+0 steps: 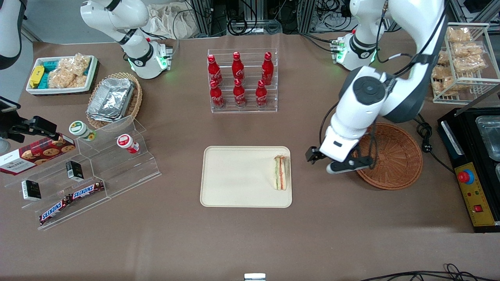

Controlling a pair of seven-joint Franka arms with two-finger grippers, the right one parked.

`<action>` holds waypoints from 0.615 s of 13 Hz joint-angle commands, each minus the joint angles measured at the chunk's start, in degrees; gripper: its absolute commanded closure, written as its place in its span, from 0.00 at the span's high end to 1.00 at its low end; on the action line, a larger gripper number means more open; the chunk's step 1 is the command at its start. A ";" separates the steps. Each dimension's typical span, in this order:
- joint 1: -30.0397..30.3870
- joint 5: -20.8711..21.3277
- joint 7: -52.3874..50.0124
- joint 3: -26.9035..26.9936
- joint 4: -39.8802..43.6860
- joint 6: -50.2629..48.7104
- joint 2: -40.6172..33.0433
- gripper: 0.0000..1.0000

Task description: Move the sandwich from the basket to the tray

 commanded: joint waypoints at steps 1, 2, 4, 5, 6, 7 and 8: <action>2.95 -7.49 10.84 0.07 6.55 -15.27 -2.73 0.99; 2.88 -9.34 13.93 2.77 9.98 -23.09 -3.09 0.99; 0.87 -12.51 19.03 10.93 14.57 -34.98 -5.53 0.99; -0.88 -12.61 22.62 14.97 14.15 -38.34 -8.59 0.99; -2.12 -12.18 25.44 18.14 13.19 -40.55 -11.32 0.99; -2.13 -11.83 26.25 20.00 11.70 -42.83 -14.22 0.99; -2.04 -11.56 27.65 21.07 9.77 -43.12 -16.77 0.99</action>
